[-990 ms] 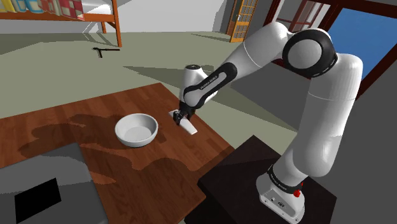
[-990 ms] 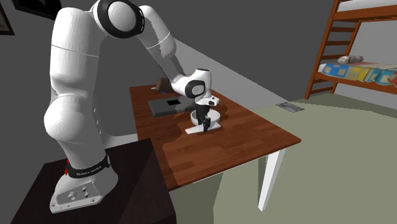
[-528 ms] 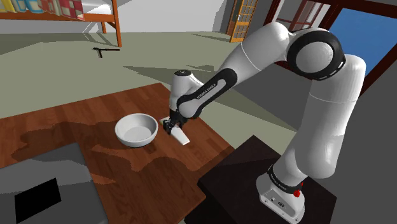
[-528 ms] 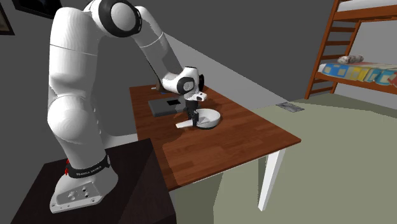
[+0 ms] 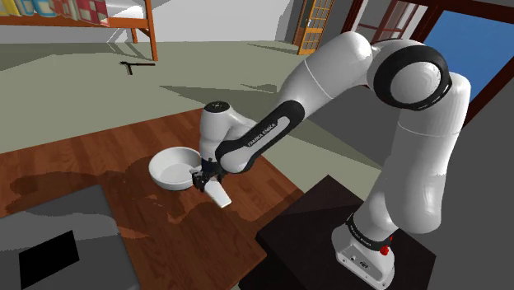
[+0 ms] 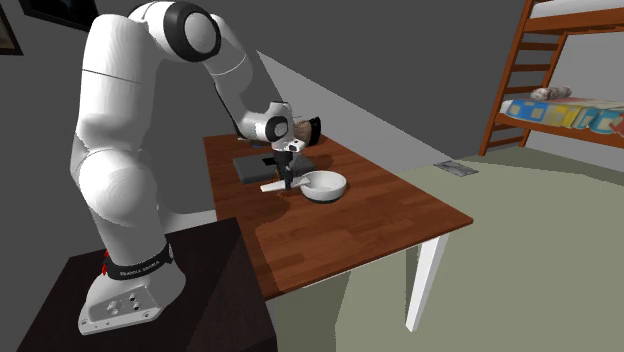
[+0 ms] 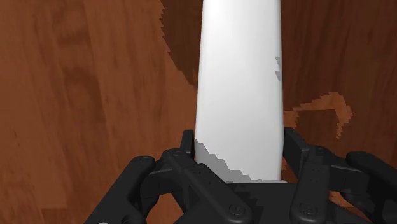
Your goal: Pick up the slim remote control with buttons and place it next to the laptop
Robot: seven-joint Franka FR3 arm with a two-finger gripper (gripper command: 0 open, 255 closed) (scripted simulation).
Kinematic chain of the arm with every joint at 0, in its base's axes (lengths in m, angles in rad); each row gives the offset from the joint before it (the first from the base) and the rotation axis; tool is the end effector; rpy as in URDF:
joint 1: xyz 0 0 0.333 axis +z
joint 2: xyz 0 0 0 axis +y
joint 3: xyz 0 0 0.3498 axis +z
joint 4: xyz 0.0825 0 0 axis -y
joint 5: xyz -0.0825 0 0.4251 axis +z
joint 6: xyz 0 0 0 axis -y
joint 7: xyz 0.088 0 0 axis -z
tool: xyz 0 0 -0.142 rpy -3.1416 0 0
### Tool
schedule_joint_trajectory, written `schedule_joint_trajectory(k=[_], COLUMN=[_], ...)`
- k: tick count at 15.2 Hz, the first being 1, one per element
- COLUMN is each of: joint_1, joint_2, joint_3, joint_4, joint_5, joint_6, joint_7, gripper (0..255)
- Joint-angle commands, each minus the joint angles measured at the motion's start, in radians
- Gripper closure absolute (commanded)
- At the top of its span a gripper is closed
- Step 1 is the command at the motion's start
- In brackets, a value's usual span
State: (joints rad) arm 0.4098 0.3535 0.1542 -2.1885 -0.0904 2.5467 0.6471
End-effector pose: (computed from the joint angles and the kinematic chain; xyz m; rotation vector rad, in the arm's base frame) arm 0.5027 0.3197 0.1891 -3.1337 0.0284 -0.0117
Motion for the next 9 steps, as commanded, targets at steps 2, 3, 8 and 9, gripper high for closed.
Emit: schedule_joint_trajectory(k=[2, 3, 8, 9], joint_1=[0.054, 0.073, 0.172, 0.173], joint_2=[0.012, 0.021, 0.077, 0.087], joint_3=[0.014, 0.018, 0.036, 0.034], joint_4=[0.027, 0.041, 0.133, 0.133], joint_5=[-0.011, -0.015, -0.039, -0.042], joint_6=[-0.016, -0.021, -0.060, -0.050], joint_7=[0.076, 0.102, 0.229, 0.231], gripper=[255, 255, 255, 255])
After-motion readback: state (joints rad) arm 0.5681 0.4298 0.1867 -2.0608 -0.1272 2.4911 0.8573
